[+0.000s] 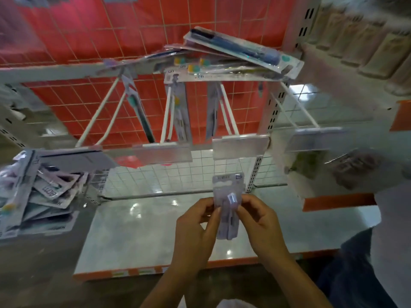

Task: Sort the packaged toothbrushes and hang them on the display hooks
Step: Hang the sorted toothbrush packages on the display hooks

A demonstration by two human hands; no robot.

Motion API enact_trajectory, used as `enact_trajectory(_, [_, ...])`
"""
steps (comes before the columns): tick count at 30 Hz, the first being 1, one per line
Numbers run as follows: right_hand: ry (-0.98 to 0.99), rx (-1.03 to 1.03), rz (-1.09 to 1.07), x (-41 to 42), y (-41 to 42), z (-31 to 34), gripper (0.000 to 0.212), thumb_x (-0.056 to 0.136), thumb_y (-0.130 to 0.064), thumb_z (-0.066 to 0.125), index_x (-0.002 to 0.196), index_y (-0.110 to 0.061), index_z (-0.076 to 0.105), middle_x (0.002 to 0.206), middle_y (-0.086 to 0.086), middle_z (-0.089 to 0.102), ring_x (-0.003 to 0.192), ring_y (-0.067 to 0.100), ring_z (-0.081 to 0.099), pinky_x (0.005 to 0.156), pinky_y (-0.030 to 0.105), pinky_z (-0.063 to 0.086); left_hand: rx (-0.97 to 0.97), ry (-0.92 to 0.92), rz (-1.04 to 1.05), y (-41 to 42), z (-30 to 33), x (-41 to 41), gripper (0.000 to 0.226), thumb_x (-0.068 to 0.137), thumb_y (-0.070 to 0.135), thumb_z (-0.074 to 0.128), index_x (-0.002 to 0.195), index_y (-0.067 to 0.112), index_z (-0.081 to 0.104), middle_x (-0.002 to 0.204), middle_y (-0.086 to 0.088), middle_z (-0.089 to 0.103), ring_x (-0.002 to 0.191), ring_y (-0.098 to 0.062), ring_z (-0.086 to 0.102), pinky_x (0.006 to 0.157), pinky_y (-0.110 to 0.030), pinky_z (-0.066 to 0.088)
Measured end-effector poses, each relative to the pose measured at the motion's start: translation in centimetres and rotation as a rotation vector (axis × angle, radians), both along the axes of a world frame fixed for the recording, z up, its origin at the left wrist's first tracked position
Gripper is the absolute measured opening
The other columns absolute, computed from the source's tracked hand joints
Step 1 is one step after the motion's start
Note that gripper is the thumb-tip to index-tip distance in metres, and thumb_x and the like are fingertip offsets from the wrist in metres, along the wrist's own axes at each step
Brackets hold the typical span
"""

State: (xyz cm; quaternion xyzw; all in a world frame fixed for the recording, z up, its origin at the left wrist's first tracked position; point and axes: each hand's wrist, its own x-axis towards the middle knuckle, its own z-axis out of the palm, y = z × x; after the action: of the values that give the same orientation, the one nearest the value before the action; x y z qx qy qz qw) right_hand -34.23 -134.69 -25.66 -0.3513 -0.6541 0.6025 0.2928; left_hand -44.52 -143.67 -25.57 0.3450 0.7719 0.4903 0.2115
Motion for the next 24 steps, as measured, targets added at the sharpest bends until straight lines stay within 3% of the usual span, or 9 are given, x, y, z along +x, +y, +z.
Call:
enact_trajectory(3, [0.056,-0.003,-0.057,-1.3,1.5,-0.8,0.025,0.091,-0.006,0.055,0.085,-0.03,0.058,0.08,-0.018,0.062,0.073,-0.008,0.064,0.065,0.004,0.047,0.069,0.022,0.011,1.8,-1.1,-0.7,0.016,0.087,0.023,0.063,0.085,0.038,0.059,0.082,0.02,0.064,0.081,0.009,0.061,0.076,-0.009,0.048])
enact_trajectory(4, [0.072,0.006,-0.069,-1.6,1.9,-0.9,0.024,0.091,-0.008,0.055,0.086,-0.032,0.058,0.08,-0.02,0.063,0.074,-0.005,0.065,0.065,0.004,0.048,0.084,0.023,0.003,2.4,-1.6,-0.8,0.008,0.087,0.03,0.061,0.09,0.038,0.059,0.088,0.02,0.064,0.082,0.006,0.062,0.081,-0.011,0.05])
enact_trajectory(6, [0.135,0.056,-0.061,-2.2,2.6,-0.9,0.014,0.088,-0.017,0.056,0.09,-0.03,0.06,0.078,-0.021,0.069,0.079,0.0,0.066,0.067,0.006,0.049,0.113,0.07,0.018,3.6,-2.3,-1.4,0.017,0.082,0.045,0.052,0.097,0.039,0.058,0.093,0.018,0.066,0.085,0.002,0.063,0.088,-0.012,0.048])
enact_trajectory(8, [0.222,0.048,-0.058,-2.5,2.9,-0.5,0.013,0.081,-0.026,0.053,0.091,-0.026,0.062,0.079,-0.025,0.069,0.082,-0.004,0.066,0.066,0.005,0.047,0.207,0.132,0.06,4.5,-2.5,-1.9,0.013,0.083,0.05,0.052,0.092,0.044,0.059,0.086,0.023,0.068,0.089,0.002,0.063,0.082,-0.008,0.048])
enact_trajectory(13, [0.331,0.102,-0.064,-2.8,3.5,0.1,0.016,0.075,-0.028,0.053,0.087,-0.024,0.063,0.075,-0.021,0.069,0.077,-0.002,0.066,0.062,0.005,0.048,0.365,0.267,0.078,5.6,-2.4,-2.4,0.006,0.085,0.044,0.06,0.088,0.048,0.06,0.094,0.033,0.064,0.087,0.006,0.063,0.073,-0.003,0.046])
enact_trajectory(16, [0.396,0.087,-0.067,-2.6,3.4,0.2,0.015,0.076,-0.025,0.054,0.079,-0.023,0.068,0.075,-0.017,0.07,0.075,0.0,0.068,0.061,0.007,0.05,0.483,0.37,0.03,5.5,-1.7,-2.2,0.02,0.09,0.056,0.048,0.104,0.047,0.058,0.097,0.041,0.06,0.089,0.01,0.062,0.074,-0.001,0.044])
enact_trajectory(19, [0.476,0.085,-0.056,-2.6,2.9,0.9,0.014,0.074,-0.035,0.06,0.081,-0.037,0.071,0.079,-0.016,0.072,0.078,0.002,0.069,0.063,0.009,0.052,0.569,0.399,-0.003,5.4,-1.0,-2.0,0.026,0.092,0.051,0.046,0.114,0.041,0.056,0.1,0.04,0.06,0.092,0.01,0.062,0.075,-0.002,0.045])
enact_trajectory(24, [0.497,0.123,-0.052,-3.2,3.2,1.3,0.012,0.083,-0.023,0.061,0.089,-0.017,0.069,0.079,-0.007,0.072,0.076,0.005,0.069,0.064,0.012,0.052,0.643,0.357,0.006,5.8,-0.6,-2.7,0.024,0.089,0.034,0.056,0.113,0.035,0.061,0.1,0.029,0.066,0.088,0.0,0.066,0.074,-0.009,0.049])
